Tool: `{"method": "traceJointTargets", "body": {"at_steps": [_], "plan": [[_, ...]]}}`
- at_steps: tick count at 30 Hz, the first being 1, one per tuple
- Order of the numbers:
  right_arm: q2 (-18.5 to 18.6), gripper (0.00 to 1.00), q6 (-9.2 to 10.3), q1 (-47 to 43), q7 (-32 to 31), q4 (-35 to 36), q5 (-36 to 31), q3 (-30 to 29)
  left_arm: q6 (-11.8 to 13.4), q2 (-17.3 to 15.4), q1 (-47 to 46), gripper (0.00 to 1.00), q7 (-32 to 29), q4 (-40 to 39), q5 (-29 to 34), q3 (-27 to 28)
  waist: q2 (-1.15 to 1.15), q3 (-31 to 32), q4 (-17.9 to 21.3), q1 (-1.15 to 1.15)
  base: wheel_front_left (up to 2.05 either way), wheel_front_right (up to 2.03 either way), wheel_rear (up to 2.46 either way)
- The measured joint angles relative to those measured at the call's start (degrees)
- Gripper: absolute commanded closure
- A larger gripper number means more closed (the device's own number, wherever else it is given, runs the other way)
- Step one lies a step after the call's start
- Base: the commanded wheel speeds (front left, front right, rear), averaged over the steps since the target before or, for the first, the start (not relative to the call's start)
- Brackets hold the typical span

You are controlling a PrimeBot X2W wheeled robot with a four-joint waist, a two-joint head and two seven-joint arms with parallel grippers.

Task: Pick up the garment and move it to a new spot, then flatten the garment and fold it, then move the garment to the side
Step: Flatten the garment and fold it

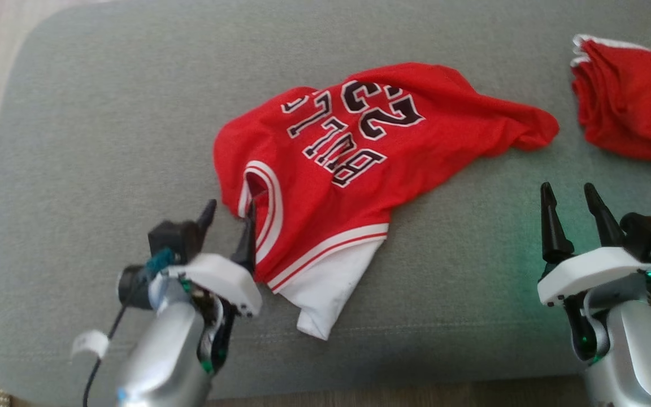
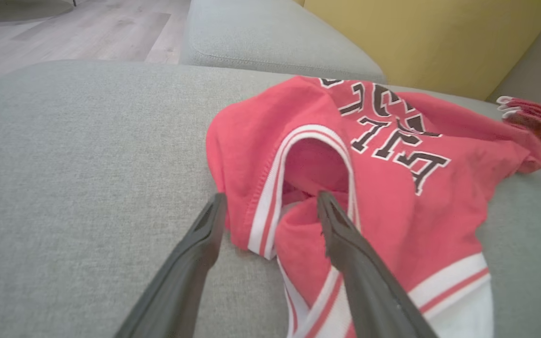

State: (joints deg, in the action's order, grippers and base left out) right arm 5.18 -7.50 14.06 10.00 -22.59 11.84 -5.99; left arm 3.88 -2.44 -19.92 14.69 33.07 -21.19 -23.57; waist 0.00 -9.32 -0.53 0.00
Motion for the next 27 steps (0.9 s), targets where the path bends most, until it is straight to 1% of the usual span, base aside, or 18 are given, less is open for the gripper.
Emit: {"method": "traceJointTargets", "body": {"at_steps": [6, 11, 12, 13, 16, 18, 20, 23, 27], "plan": [[0.0, 0.00, 0.00, 1.1, 0.1, -0.1, 0.8, 0.5, 0.1, 0.2, -7.3, 0.00, 0.0, 8.8, 0.4, 0.2, 0.00, -1.9, 2.5, 0.00, 0.00, 0.00, 0.00], [0.0, 0.00, 0.00, 2.1, 0.6, -0.4, 1.1, 0.6, 0.3, 0.3, -11.4, 0.00, 0.0, 15.4, 1.6, 0.2, 0.00, -3.5, 4.3, 0.00, 0.00, 0.00, 0.00], [0.0, 0.00, 0.00, 2.3, 0.8, -0.5, 1.3, 0.7, 0.7, 0.3, -12.2, 0.79, 0.0, 16.6, 2.1, 0.2, 0.00, -3.9, 4.6, 0.00, 0.00, 0.00, 0.00], [0.0, 0.00, 0.00, 2.5, 0.9, -0.6, 1.4, 0.8, 1.2, 0.1, -12.8, 1.00, 0.0, 17.3, 2.5, 0.3, 0.00, -4.2, 4.8, 0.00, 0.00, 0.00, 0.00], [0.0, 0.00, 0.00, 3.2, 1.3, -0.8, 1.5, 0.9, 2.3, -0.5, -14.9, 1.00, 0.0, 17.5, 4.3, 0.5, 0.00, -5.2, 5.4, 0.00, 0.00, 0.00, 0.00], [0.0, 0.00, 0.00, 3.5, 1.6, -0.9, 1.8, 0.9, 3.1, -1.9, -16.8, 1.00, 0.0, 17.0, 6.1, 0.5, 0.00, -5.8, 5.6, 0.00, 0.00, 0.00, 0.00], [0.0, 0.00, 0.00, 3.7, 1.6, -1.2, 1.8, 1.0, 3.7, -4.0, -19.1, 1.00, 0.0, 16.2, 8.2, 0.5, 0.00, -6.3, 5.7, 0.00, 0.00, 0.00, 0.00], [0.0, 0.00, 0.00, 4.4, 2.0, -1.8, 1.8, 1.5, 3.8, -7.3, -23.5, 1.00, 0.0, 15.5, 10.8, 0.5, 0.00, -6.7, 5.9, 0.00, 0.00, 0.00, 0.00], [-0.1, 0.00, 0.00, 5.2, 2.2, -2.6, 1.9, 2.8, 4.5, -10.9, -30.1, 1.00, 0.0, 15.6, 13.2, 0.5, 0.00, -7.1, 6.6, 0.00, 0.00, 0.00, 0.00]]}}
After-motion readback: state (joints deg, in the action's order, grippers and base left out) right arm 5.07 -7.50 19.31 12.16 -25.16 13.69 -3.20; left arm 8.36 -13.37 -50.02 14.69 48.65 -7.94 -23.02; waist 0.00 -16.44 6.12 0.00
